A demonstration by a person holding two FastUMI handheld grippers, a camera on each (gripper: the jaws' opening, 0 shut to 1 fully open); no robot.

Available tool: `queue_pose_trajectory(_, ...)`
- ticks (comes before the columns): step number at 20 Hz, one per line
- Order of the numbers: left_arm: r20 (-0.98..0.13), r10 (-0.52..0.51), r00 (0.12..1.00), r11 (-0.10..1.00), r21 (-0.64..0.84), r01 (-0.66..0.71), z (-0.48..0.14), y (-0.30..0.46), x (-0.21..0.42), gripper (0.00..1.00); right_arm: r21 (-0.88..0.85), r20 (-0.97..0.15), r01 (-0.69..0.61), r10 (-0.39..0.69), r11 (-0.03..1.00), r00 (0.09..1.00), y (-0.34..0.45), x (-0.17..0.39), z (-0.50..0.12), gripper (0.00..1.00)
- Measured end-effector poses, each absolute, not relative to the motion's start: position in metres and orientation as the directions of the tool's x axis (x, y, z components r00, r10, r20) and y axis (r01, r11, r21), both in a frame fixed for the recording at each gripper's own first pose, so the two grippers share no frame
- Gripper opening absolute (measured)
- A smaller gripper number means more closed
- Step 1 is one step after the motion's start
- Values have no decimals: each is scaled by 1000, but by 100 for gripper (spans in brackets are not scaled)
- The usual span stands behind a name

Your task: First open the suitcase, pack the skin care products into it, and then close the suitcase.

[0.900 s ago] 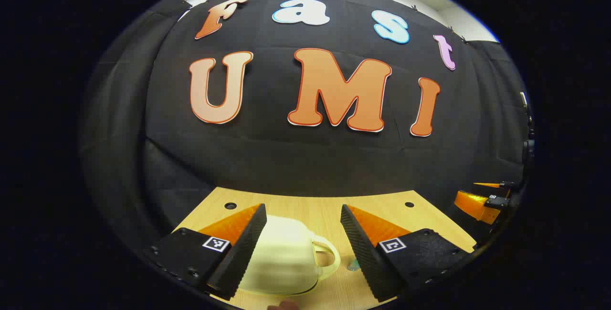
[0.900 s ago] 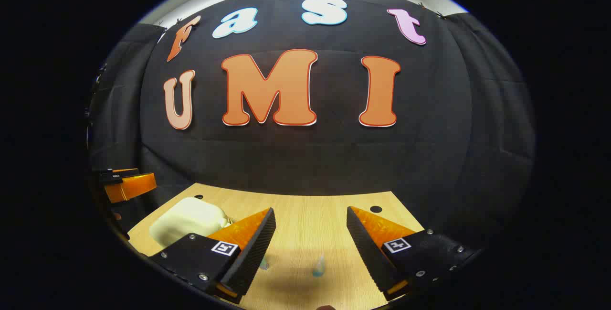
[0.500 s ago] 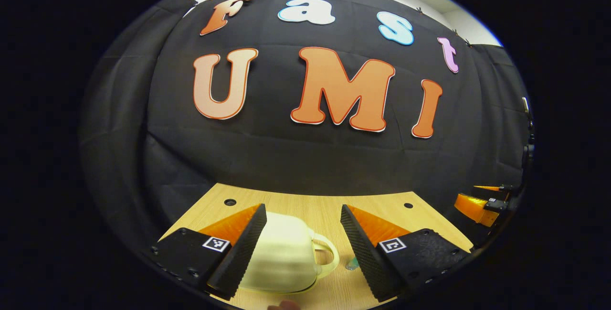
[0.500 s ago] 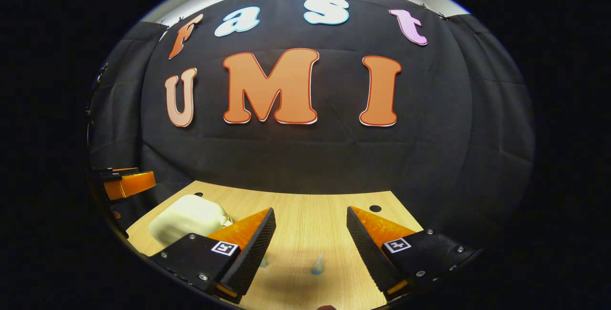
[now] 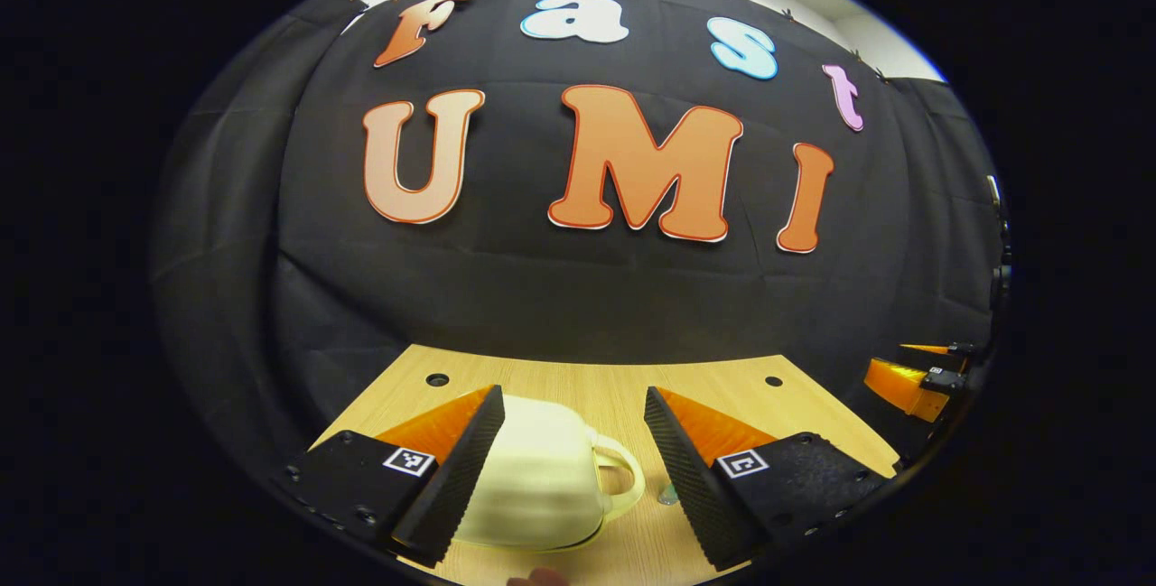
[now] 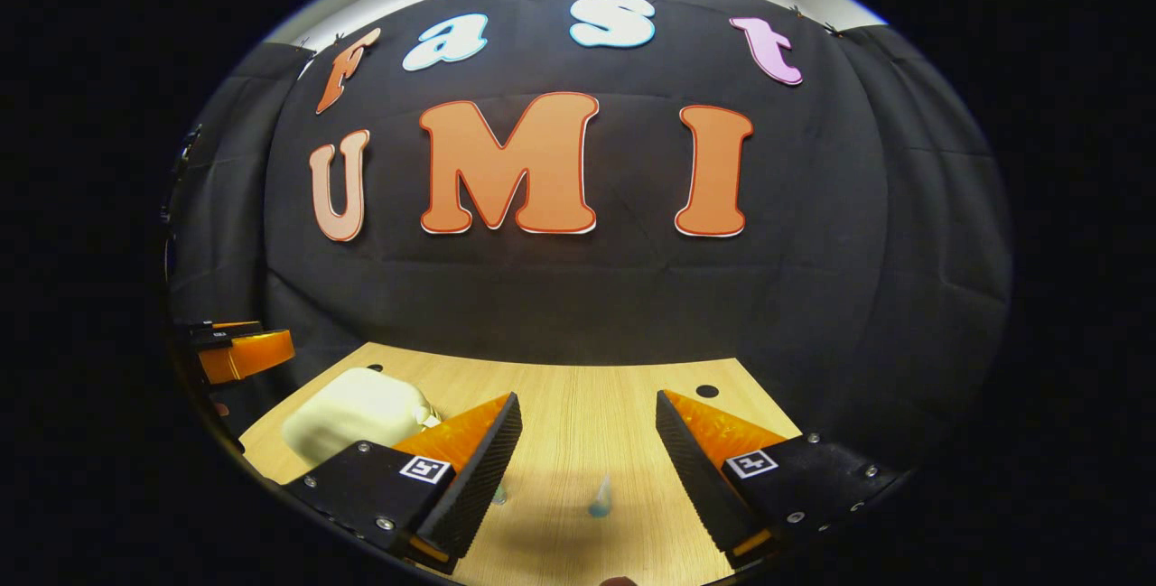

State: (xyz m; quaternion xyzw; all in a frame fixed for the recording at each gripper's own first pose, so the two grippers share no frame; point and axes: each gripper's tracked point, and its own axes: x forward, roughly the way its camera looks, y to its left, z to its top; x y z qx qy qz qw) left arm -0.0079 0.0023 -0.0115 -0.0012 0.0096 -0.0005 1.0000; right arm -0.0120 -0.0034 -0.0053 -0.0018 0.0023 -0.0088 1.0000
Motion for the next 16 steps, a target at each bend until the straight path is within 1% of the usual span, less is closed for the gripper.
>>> queue_pose_trajectory(5,-23,-5,1000,1000,28,6,-14,-4,-10,97,16,-2,26,-26,1000,1000,-9,-19,-7,95)
queue_pose_trajectory(11,-11,57,998,984,170,-54,-29,-4,-6,97,17,-21,63,-62,998,998,-25,-28,-14,95)
queue_pose_trajectory(16,-68,86,994,958,280,-64,-69,-11,3,98,21,-56,97,-96,995,994,-44,-34,-25,95)
